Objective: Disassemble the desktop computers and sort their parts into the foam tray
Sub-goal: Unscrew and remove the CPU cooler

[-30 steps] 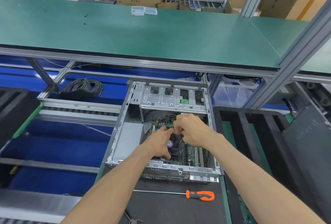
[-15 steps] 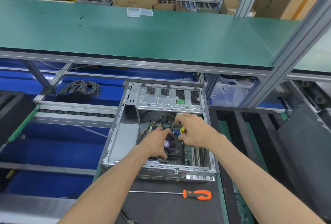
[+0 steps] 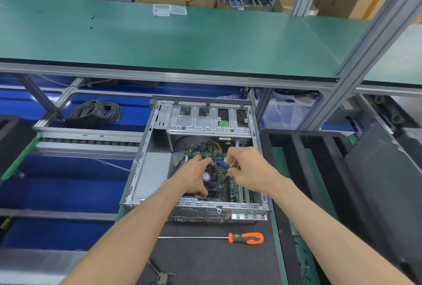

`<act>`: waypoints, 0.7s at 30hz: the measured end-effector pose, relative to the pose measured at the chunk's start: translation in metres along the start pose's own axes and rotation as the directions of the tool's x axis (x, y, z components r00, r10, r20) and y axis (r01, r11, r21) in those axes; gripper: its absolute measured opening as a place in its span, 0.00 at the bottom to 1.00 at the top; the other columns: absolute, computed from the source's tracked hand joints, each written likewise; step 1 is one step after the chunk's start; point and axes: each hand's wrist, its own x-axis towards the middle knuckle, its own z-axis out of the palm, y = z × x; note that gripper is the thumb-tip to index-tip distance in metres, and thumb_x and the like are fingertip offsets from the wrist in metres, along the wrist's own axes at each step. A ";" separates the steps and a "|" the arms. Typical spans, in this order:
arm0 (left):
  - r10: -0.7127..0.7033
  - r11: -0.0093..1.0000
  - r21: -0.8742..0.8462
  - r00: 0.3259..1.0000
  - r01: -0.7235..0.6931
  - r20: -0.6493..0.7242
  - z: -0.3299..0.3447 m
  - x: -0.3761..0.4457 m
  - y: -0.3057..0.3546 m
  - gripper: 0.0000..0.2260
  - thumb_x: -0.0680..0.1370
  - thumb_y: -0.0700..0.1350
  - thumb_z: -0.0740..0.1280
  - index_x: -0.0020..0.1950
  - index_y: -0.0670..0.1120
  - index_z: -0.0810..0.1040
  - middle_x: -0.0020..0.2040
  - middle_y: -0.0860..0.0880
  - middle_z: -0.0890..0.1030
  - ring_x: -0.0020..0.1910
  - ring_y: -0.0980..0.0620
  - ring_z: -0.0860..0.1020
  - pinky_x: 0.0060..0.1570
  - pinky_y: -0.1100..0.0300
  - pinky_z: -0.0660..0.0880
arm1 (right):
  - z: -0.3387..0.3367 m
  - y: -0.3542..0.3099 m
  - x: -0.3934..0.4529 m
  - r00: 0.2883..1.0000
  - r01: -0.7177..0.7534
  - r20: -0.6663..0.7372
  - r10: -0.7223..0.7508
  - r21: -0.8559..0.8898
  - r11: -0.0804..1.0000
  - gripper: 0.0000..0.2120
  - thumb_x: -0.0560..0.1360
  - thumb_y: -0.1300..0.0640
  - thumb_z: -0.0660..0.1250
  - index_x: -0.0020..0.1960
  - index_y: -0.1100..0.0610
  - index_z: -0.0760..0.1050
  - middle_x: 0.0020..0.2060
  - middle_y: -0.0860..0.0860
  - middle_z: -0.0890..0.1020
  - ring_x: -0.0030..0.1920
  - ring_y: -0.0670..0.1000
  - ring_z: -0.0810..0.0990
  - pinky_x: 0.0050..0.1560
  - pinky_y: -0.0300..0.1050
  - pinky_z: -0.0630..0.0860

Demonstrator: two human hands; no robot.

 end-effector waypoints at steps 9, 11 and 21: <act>-0.006 1.000 -0.008 1.000 0.006 -0.006 0.000 -0.001 0.000 0.41 0.56 0.51 0.81 0.66 0.55 0.67 0.53 0.50 0.67 0.48 0.45 0.73 0.40 0.55 0.72 | 0.011 -0.009 0.001 1.000 -0.014 0.022 0.015 -0.034 0.999 0.06 0.75 0.61 0.69 0.47 0.55 0.72 0.40 0.50 0.78 0.41 0.54 0.78 0.44 0.54 0.79; -0.004 1.000 -0.004 1.000 0.004 -0.003 0.000 -0.001 0.001 0.41 0.56 0.51 0.81 0.66 0.55 0.67 0.53 0.50 0.67 0.48 0.45 0.73 0.40 0.55 0.72 | 0.011 -0.010 0.001 0.999 -0.028 0.030 0.029 -0.045 0.999 0.05 0.75 0.61 0.69 0.48 0.55 0.72 0.41 0.50 0.78 0.42 0.54 0.78 0.45 0.53 0.79; -0.003 1.000 -0.012 1.000 0.003 0.009 -0.002 -0.002 0.001 0.42 0.57 0.52 0.81 0.67 0.55 0.66 0.52 0.51 0.66 0.49 0.44 0.73 0.42 0.55 0.72 | 0.020 -0.025 0.009 0.999 -0.014 0.030 0.025 -0.321 0.947 0.14 0.82 0.48 0.62 0.57 0.59 0.69 0.42 0.55 0.74 0.46 0.62 0.78 0.39 0.50 0.70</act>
